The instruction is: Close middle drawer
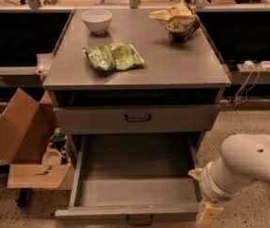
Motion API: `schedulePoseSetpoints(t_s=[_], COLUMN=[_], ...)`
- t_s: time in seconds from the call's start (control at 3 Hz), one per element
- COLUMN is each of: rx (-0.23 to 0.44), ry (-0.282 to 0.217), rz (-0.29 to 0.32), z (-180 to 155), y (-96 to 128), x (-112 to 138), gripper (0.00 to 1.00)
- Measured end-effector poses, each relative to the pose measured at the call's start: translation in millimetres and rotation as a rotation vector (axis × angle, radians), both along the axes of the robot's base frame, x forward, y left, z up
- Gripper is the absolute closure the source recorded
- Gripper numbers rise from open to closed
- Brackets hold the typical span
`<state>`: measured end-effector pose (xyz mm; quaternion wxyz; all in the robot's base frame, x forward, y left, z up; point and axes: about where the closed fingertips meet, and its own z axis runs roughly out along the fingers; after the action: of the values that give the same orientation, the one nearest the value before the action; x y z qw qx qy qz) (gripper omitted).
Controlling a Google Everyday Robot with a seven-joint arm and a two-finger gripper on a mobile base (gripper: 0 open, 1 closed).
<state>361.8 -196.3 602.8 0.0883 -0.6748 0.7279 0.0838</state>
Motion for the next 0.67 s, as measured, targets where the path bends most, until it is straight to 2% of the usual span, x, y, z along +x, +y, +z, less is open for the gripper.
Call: schedulePoseSetpoints(t_s=[0.33,0.67], rx=[0.021,0.046], ry=[-0.004,-0.013], rz=[0.015,-0.002], z=[-49.2,-95.5], y=[-3.3,-9.1], x=[-10.5,-25.7], gripper=[0.39,0.63])
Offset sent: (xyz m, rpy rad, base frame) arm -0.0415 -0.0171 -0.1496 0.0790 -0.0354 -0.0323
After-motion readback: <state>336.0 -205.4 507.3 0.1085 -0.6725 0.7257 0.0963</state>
